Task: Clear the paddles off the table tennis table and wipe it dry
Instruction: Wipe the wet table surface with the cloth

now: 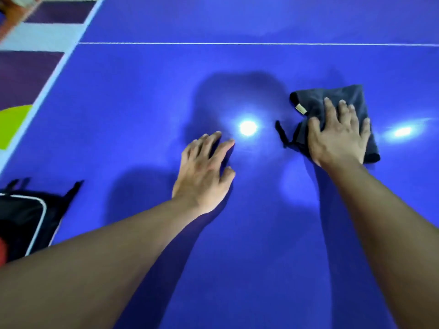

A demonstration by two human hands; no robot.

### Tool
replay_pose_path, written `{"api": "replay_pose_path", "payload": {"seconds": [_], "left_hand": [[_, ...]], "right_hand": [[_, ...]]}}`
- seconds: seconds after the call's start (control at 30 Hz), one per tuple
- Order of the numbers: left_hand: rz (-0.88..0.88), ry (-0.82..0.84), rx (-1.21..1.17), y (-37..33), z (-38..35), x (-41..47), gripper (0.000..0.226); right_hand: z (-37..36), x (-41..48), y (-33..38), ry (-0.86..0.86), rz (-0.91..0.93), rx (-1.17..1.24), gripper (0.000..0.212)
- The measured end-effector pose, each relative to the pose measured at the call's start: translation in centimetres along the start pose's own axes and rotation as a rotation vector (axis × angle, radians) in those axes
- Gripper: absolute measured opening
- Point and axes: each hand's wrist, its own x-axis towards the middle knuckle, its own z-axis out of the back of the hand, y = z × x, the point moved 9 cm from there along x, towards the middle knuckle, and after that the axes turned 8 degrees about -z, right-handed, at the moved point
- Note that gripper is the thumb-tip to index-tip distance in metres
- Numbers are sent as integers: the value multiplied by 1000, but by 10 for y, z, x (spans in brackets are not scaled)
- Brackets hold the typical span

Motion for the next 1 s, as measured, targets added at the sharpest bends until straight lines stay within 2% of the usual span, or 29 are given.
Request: {"api": "replay_pose_path", "payload": {"seconds": [0.13, 0.2, 0.3, 0.43, 0.53, 0.6, 0.8, 1.0], "left_hand": [[-55, 73, -46, -1, 2, -5, 70], [-76, 53, 2, 6, 9, -32, 67], [24, -25, 63, 30, 29, -110, 61], [239, -35, 157, 77, 68, -246, 59], [276, -48, 213, 92, 82, -320, 60], [310, -57, 170, 97, 82, -353, 62], [348, -25, 77, 113, 73, -383, 62], [382, -54, 86, 112, 72, -381, 64]], "right_hand": [[-4, -75, -5, -35, -5, -4, 69], [-8, -107, -4, -33, -22, -5, 69], [-15, -147, 13, -27, -60, 1, 66], [-31, -205, 67, -14, -49, -6, 65], [-51, -246, 128, 1, 16, -6, 67], [-67, -275, 173, 21, 73, -16, 67], [-98, -365, 279, 74, 357, 16, 67], [-95, -362, 270, 160, 479, -1, 65]]}}
